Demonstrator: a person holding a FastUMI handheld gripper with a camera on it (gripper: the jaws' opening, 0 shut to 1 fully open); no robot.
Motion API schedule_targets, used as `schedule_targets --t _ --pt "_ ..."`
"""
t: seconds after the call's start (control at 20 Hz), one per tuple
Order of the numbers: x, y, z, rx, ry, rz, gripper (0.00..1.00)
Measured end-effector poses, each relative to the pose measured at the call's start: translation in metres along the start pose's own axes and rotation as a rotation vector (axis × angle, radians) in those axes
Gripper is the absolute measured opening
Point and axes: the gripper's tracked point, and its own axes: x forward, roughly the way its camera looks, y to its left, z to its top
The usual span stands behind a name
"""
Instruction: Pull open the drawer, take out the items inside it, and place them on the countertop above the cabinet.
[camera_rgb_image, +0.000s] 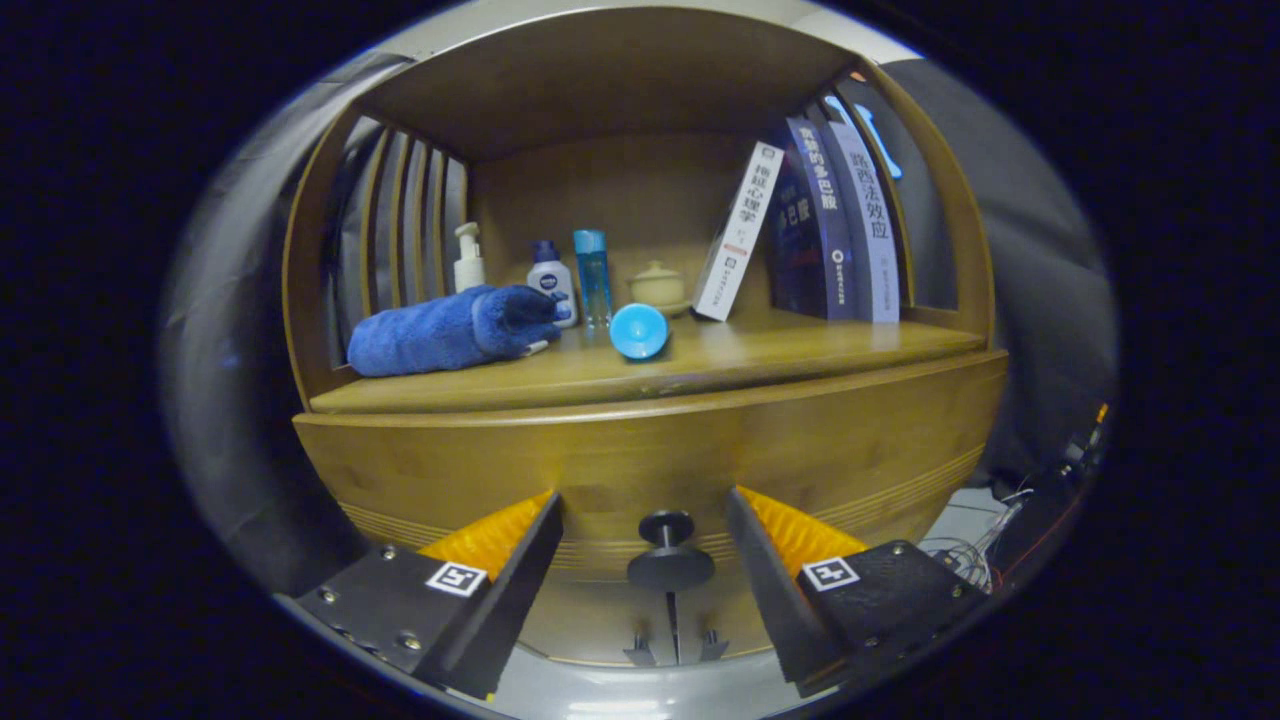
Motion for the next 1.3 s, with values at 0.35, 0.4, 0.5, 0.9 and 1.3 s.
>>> schedule_targets --t 0.35,0.4,0.5,0.9,1.3 --pt "0.0 0.003 0.001 -0.001 0.069 0.014 0.99" --pt "-0.006 0.004 0.006 0.002 0.065 0.018 0.99" --pt "-0.02 0.001 0.025 -0.018 0.025 0.006 0.99" --pt "-0.122 0.019 0.084 -0.083 -0.081 0.027 0.99" --pt "-0.215 0.021 0.146 -0.057 -0.186 0.022 0.99"
